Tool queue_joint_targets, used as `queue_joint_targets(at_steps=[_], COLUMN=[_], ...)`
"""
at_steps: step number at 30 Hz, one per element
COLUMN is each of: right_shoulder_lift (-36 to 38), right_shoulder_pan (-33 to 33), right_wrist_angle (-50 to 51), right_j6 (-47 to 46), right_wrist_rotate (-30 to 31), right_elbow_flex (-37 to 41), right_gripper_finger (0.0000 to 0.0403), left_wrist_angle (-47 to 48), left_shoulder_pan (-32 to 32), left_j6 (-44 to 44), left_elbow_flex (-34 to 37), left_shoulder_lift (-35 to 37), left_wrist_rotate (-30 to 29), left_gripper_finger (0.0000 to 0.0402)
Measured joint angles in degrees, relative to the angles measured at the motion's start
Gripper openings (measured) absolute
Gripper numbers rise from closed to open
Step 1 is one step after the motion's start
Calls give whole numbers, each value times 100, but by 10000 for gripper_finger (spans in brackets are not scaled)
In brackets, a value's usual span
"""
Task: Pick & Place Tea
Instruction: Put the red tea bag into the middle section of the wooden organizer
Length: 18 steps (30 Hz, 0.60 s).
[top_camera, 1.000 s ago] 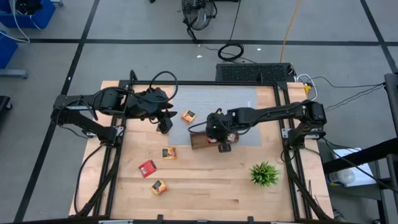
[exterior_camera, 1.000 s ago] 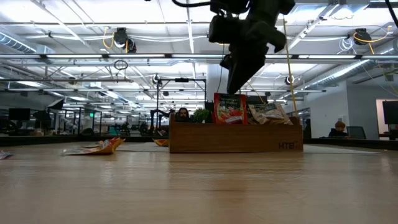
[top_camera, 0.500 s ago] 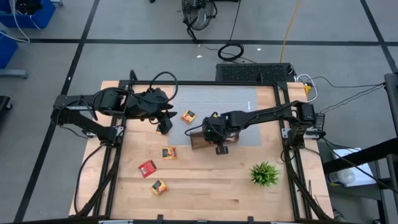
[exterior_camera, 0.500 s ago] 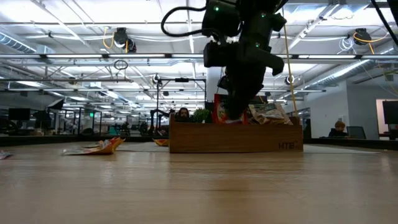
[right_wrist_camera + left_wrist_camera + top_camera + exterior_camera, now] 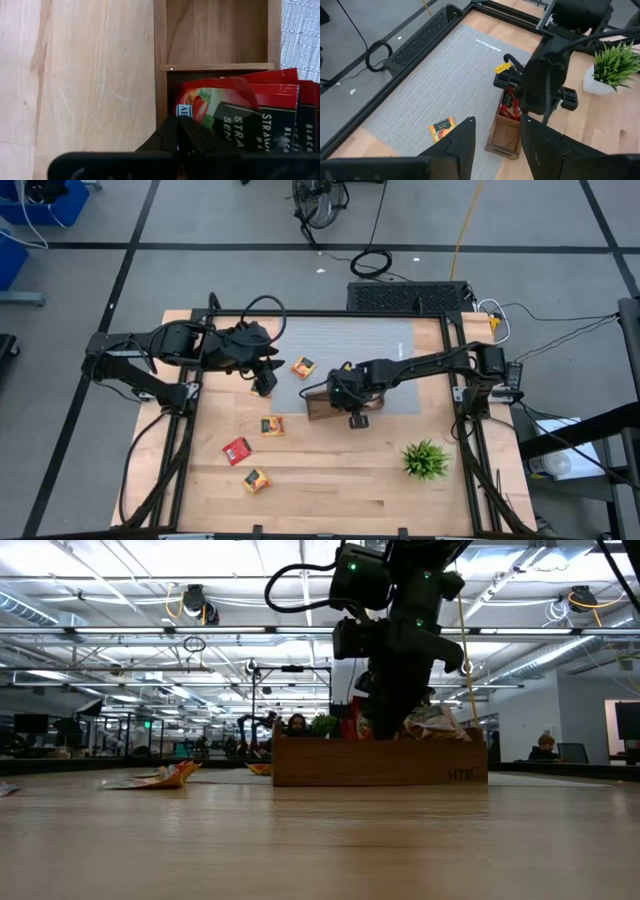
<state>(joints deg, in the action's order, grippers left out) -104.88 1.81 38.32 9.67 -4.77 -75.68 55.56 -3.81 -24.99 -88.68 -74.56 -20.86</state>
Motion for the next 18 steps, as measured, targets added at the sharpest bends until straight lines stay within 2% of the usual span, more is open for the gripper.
queue_joint_targets(at_steps=[14,18], right_shoulder_lift=[244,375], right_shoulder_pan=[2,-1], right_wrist_angle=[-19,220], right_j6=[-20,-250], right_wrist_rotate=[-145,-147], right_elbow_flex=[-10,-316], right_gripper_finger=[0,0], left_wrist_angle=[-8,20], left_shoulder_pan=[0,0], left_j6=[52,52], left_elbow_flex=[0,0], left_shoulder_lift=[0,0], left_wrist_rotate=[126,177], left_gripper_finger=[165,158])
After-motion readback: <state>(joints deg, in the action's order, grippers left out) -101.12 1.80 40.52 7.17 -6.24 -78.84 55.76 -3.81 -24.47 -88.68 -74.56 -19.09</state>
